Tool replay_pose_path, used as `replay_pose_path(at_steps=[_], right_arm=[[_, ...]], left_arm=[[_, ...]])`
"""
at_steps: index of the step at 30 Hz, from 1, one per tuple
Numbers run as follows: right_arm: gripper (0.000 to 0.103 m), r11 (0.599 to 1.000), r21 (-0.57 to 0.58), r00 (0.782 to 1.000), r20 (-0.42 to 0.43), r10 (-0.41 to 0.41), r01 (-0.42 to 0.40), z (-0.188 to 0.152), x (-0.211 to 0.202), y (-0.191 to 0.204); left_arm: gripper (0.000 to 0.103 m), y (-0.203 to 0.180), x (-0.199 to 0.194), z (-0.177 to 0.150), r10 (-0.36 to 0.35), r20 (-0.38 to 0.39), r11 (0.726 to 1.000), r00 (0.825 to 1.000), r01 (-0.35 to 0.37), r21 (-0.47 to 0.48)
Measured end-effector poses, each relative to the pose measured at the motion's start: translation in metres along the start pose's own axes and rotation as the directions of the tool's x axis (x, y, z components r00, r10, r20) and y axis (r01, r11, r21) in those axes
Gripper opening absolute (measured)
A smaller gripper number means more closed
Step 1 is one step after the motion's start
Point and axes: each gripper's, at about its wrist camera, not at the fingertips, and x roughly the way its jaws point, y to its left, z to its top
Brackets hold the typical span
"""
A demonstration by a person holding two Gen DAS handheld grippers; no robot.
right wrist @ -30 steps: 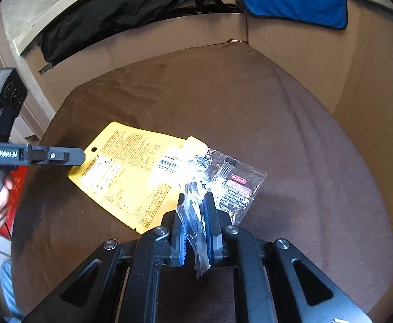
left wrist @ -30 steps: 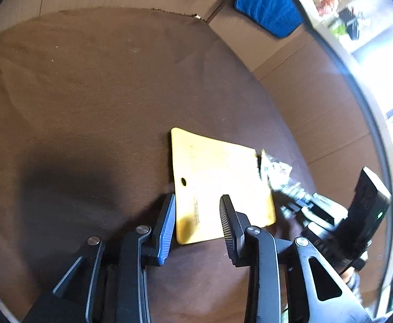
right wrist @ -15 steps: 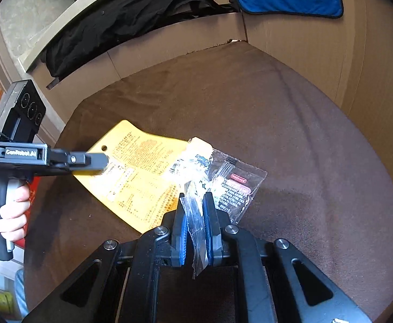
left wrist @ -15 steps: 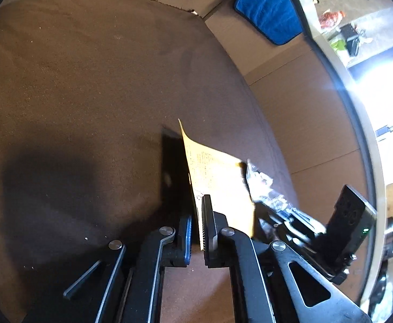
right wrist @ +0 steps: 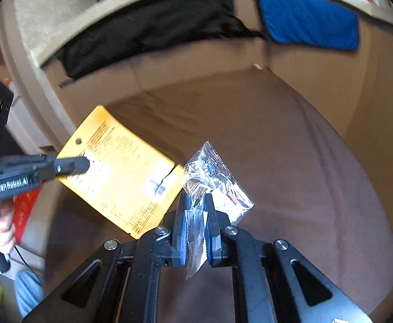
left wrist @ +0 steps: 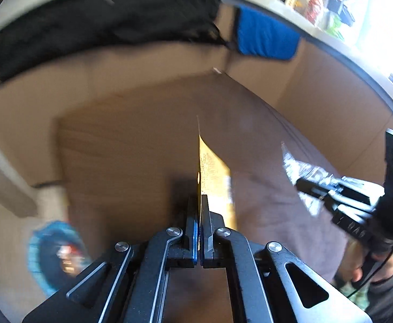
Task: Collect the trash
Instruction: 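Carry the yellow card and blister pack with both tools toward the blue bin, then open both tools over the blue bin, dropping the card and blister pack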
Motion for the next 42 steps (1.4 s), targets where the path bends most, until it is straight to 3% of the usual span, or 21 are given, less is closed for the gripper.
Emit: replay_pose_path(at_steps=[2,4,7,13,18,24,30,38,42], right_arm=[[0.009,0.999,-0.046,0.999,0.042,0.03,-0.028,0.017,-0.012,0.036],[0.009,0.994,-0.08,0.994,0.075,0.078,-0.072,0.033,-0.022,0.07],[0.009,0.984,-0.131,0.984,0.115,0.137,-0.122,0.052,-0.032,0.122],[0.009,0.952,-0.222,0.96,0.133,0.246,-0.213,0.07,-0.03,0.226],[0.009,0.929,-0.268,0.954,0.093,0.287,-0.254,0.066,-0.009,0.289],[0.009,0.918,-0.28,0.956,0.003,0.294,-0.281,0.05,0.032,0.335],[0.009,0.919,-0.223,0.944,-0.14,0.299,-0.324,0.019,0.106,0.361],[0.01,0.943,-0.15,0.912,-0.339,0.233,-0.296,-0.025,0.229,0.384],[0.02,0.961,-0.088,0.883,-0.423,0.202,-0.262,-0.046,0.282,0.381]], left_arm=[[0.0,0.022,-0.032,-0.002,0.073,0.043,0.997,0.996,-0.073,-0.012],[0.0,0.048,-0.069,-0.007,0.169,0.092,0.985,0.981,-0.166,-0.039],[0.0,0.084,-0.113,-0.018,0.256,0.127,0.965,0.958,-0.246,-0.089],[0.0,0.154,-0.163,-0.06,0.35,0.128,0.927,0.928,-0.323,-0.19],[0.0,0.189,-0.169,-0.084,0.364,0.101,0.909,0.926,-0.33,-0.255],[0.0,0.234,-0.144,-0.118,0.35,0.036,0.891,0.936,-0.321,-0.321],[0.0,0.281,-0.085,-0.157,0.306,-0.065,0.87,0.95,-0.306,-0.385],[0.0,0.337,0.017,-0.205,0.183,-0.203,0.851,0.962,-0.258,-0.458],[0.003,0.353,0.056,-0.221,0.113,-0.249,0.852,0.962,-0.223,-0.473]])
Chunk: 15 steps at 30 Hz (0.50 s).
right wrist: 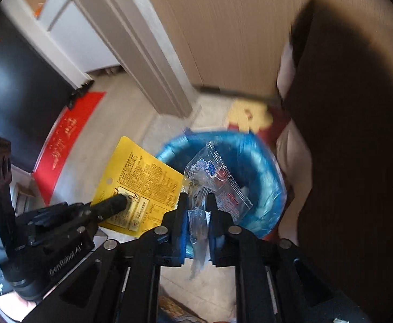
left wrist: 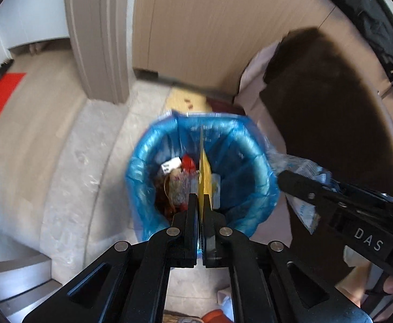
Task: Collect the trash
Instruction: 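Open both tools over the blue bin, dropping the card and blister pack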
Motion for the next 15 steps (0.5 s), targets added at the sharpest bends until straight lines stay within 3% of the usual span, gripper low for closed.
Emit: replay_pose_path(at_steps=[3,5,10,11,15], right_arm=[[0.035,0.998,0.066,0.999,-0.043,0.025,-0.023,-0.003,0.025,-0.013],[0.036,0.996,0.086,0.998,-0.059,0.039,-0.034,-0.003,0.036,-0.017],[0.036,0.998,0.065,0.999,-0.05,0.007,-0.004,-0.001,0.042,-0.013],[0.037,0.998,0.059,0.999,-0.035,0.001,0.001,0.0,0.039,-0.012],[0.039,0.999,0.046,1.0,0.003,0.025,-0.025,0.005,0.025,-0.008]], left_arm=[[0.015,0.006,0.017,0.004,0.001,-0.028,1.0,1.0,-0.002,-0.014],[0.034,0.011,0.018,0.005,-0.014,-0.015,0.999,1.0,0.013,-0.043],[0.042,0.018,0.01,0.014,-0.05,0.016,0.996,0.999,0.051,-0.077],[0.047,0.018,0.006,0.015,-0.046,0.025,0.996,0.999,0.048,-0.073],[0.049,0.019,-0.022,0.016,0.002,0.076,0.996,0.997,0.005,-0.086]])
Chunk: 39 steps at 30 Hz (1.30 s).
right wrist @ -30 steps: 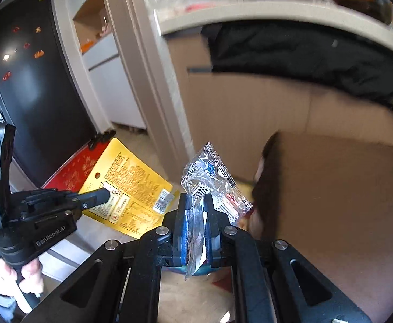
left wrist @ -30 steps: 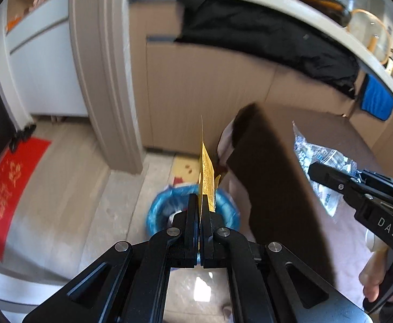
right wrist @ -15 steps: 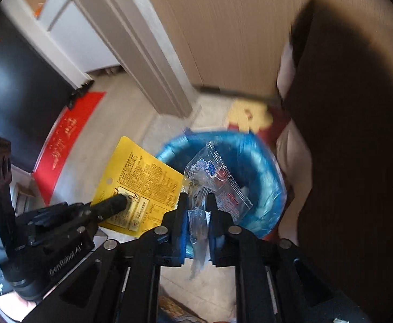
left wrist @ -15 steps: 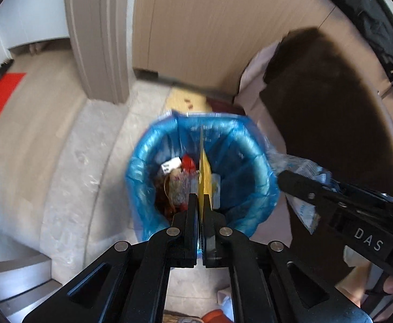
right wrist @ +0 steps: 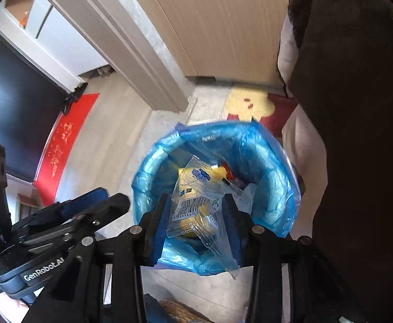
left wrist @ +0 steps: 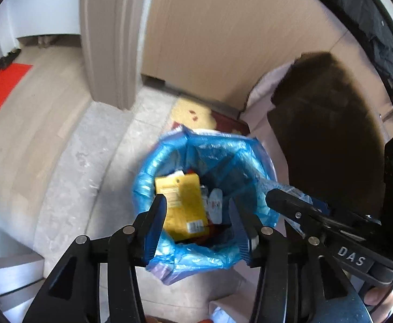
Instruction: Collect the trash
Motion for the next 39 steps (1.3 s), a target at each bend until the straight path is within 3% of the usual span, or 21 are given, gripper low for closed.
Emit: replay_pose_path(at_steps=[2,4,12,15,20,23,27,31,33,37,39], right_arm=[[0.042,0.999,-0.009,0.999,0.008,0.039,-0.039,0.001,-0.007,0.002],[0.045,1.0,-0.021,0.999,0.034,0.024,-0.024,0.003,-0.015,0.007],[0.046,0.999,-0.017,0.998,0.053,0.031,-0.031,0.006,-0.032,0.013],[0.046,0.999,-0.032,0.995,0.093,0.026,-0.023,0.0,-0.056,0.015],[0.046,0.99,-0.139,0.976,0.216,0.005,0.025,-0.035,-0.125,0.025],[0.046,0.971,-0.222,0.944,0.331,-0.011,0.089,-0.077,-0.186,0.035],[0.055,0.948,-0.262,0.894,0.445,-0.045,0.179,-0.129,-0.251,0.04],[0.061,0.93,-0.29,0.877,0.476,-0.065,0.226,-0.177,-0.293,0.04],[0.061,0.932,-0.279,0.879,0.472,-0.076,0.23,-0.197,-0.307,0.035],[0.061,0.944,-0.24,0.883,0.459,-0.095,0.226,-0.227,-0.327,0.029],[0.061,0.936,-0.238,0.872,0.473,-0.123,0.261,-0.243,-0.336,0.028]], left_arm=[[0.049,0.001,-0.014,0.0,0.053,0.032,0.999,0.998,-0.053,-0.002],[0.049,0.001,-0.023,-0.001,0.1,0.046,0.995,0.994,-0.1,0.006],[0.049,0.004,-0.044,-0.015,0.136,0.058,0.991,0.989,-0.136,-0.004],[0.049,-0.006,-0.069,-0.028,0.173,0.112,0.985,0.978,-0.175,0.003],[0.049,-0.045,-0.138,-0.068,0.272,0.273,0.956,0.923,-0.292,0.037],[0.049,-0.072,-0.183,-0.104,0.298,0.376,0.94,0.877,-0.338,0.046],[0.049,-0.106,-0.231,-0.154,0.27,0.457,0.935,0.848,-0.344,0.085],[0.049,-0.131,-0.265,-0.204,0.272,0.512,0.929,0.815,-0.362,0.083],[0.049,-0.141,-0.275,-0.224,0.266,0.512,0.931,0.817,-0.356,0.085],[0.049,-0.152,-0.285,-0.251,0.256,0.478,0.936,0.841,-0.338,0.093],[0.049,-0.159,-0.287,-0.261,0.243,0.458,0.94,0.855,-0.325,0.107]])
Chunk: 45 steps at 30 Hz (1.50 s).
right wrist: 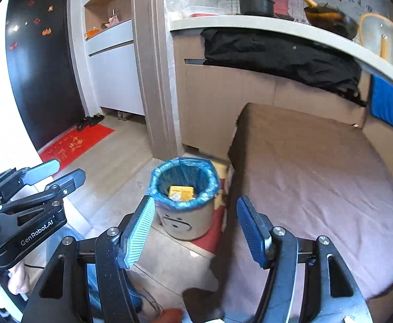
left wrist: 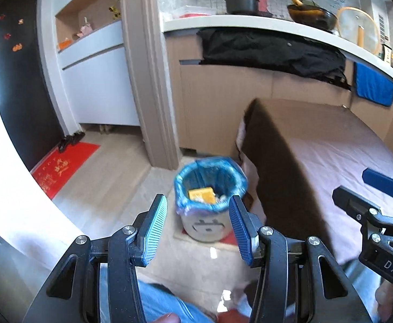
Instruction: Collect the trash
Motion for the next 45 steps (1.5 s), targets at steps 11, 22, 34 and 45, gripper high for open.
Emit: replay_pose_path(at_steps=[11,22,34,45], right_arm=[[0.061,0.997,0.074,0.999,-0.036,-0.012,0.014,-0.028,-0.03,-0.007],[0.061,0.996,0.09,0.997,-0.078,-0.012,0.019,-0.04,-0.028,-0.011],[0.061,0.996,0.093,0.997,-0.078,0.003,0.004,-0.039,-0.031,-0.01],[0.061,0.996,0.091,0.997,-0.081,0.004,0.003,-0.039,-0.03,-0.011]], left_arm=[[0.049,-0.012,-0.021,-0.02,-0.042,-0.038,0.999,0.998,0.042,-0.003],[0.049,-0.011,-0.015,-0.023,-0.049,-0.067,0.999,0.997,0.049,-0.009],[0.049,-0.009,-0.014,-0.022,-0.058,-0.071,0.998,0.996,0.058,-0.01],[0.049,-0.008,-0.014,-0.021,-0.062,-0.075,0.998,0.995,0.061,-0.008]])
